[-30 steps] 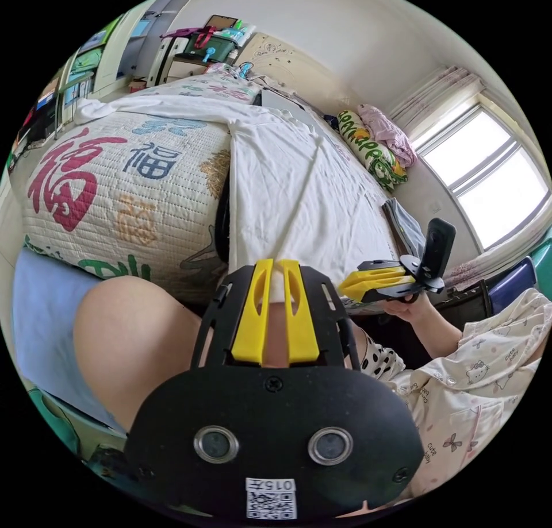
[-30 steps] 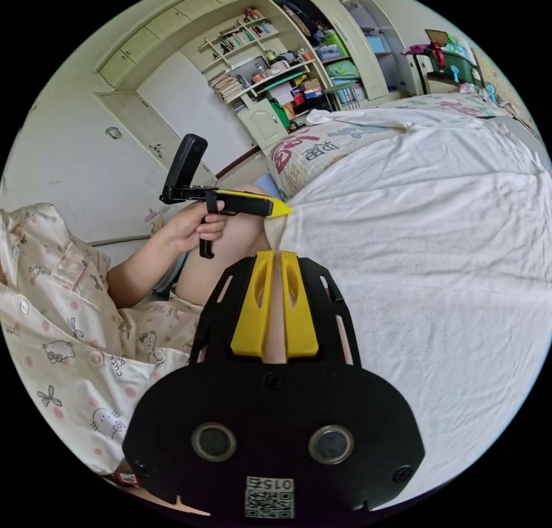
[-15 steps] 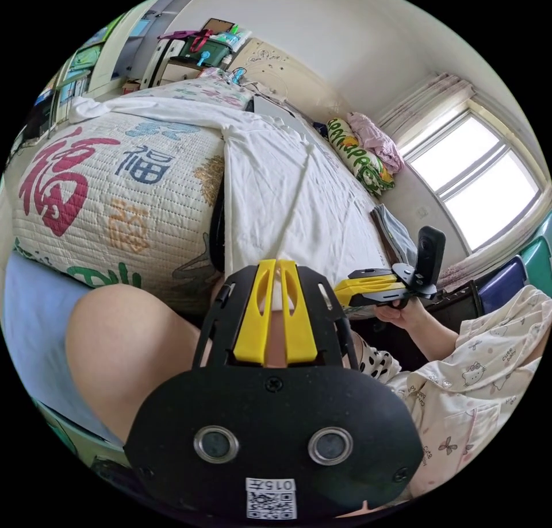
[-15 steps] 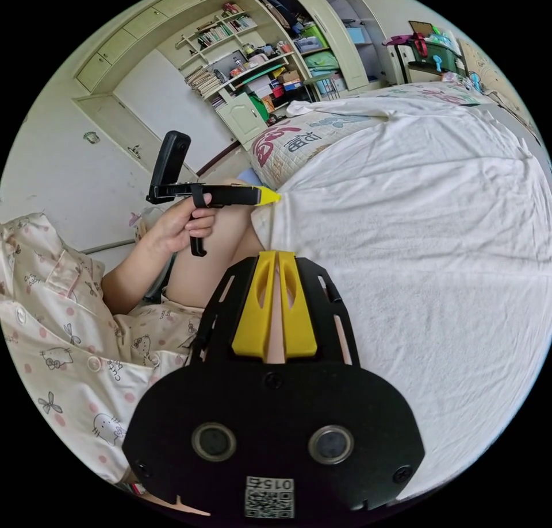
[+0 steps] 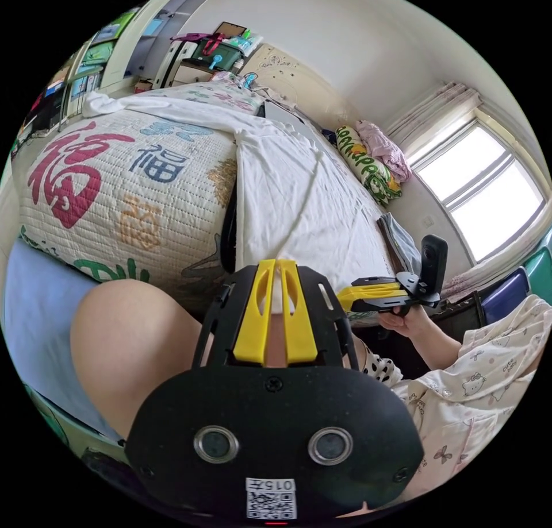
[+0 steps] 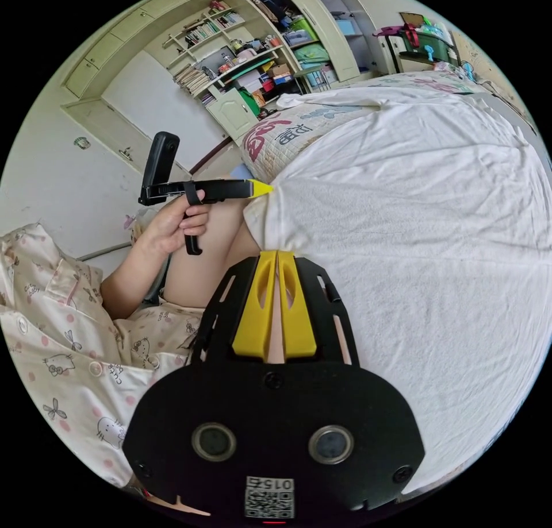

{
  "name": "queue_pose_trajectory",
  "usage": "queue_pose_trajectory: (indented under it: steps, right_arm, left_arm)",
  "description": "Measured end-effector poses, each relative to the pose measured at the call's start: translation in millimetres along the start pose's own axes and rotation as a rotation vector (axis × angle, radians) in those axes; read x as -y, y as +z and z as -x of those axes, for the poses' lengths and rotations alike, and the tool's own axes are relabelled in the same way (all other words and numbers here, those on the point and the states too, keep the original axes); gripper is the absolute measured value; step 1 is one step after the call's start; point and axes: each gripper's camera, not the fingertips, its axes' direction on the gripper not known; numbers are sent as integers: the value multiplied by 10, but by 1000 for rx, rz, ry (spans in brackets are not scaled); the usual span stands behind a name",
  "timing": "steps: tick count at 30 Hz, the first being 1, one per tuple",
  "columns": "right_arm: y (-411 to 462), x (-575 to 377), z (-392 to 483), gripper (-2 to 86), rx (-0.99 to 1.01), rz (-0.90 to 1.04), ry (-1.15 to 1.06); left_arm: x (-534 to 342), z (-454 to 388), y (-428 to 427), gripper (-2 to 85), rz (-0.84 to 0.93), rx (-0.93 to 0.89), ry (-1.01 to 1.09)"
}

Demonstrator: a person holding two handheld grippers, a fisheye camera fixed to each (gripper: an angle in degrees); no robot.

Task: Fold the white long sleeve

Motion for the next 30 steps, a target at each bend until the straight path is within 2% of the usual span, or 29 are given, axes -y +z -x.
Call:
queue_pose_trajectory:
  steps: [3, 6, 8, 11, 15, 19, 25, 27, 30]
  right_arm:
    - [-13, 16, -34, -5, 19, 26, -7]
    - [-68, 98, 4, -5, 37, 100, -52]
    - [-237, 164, 45, -5, 42, 80, -89]
    - [-480, 274, -9, -5, 56, 5, -75]
    - [-628, 406, -103, -5, 112, -67, -55]
    - [-538, 547, -112, -5, 114, -8, -39]
    - [-590, 733, -162, -5, 97, 48, 20]
    - [-647, 800, -209, -5, 121, 51, 44]
    - [-769, 953, -258, -4, 142, 65, 75]
  left_arm:
    - [-74, 75, -41, 1, -5, -4, -16]
    - [-239, 193, -368, 4, -178, -60, -60]
    - [-326, 392, -740, 9, -346, -96, -106]
    - [-229, 728, -1177, 23, -489, 14, -154]
    - [270, 1299, -1417, 76, -501, 210, -168]
    - [881, 2267, -1563, 132, -520, 291, -352]
    - [1300, 3230, -1354, 147, -610, 109, -626]
    - [1378, 3377, -1184, 146, -605, 118, -683]
    - [1458, 3474, -929, 84, -614, 91, -731]
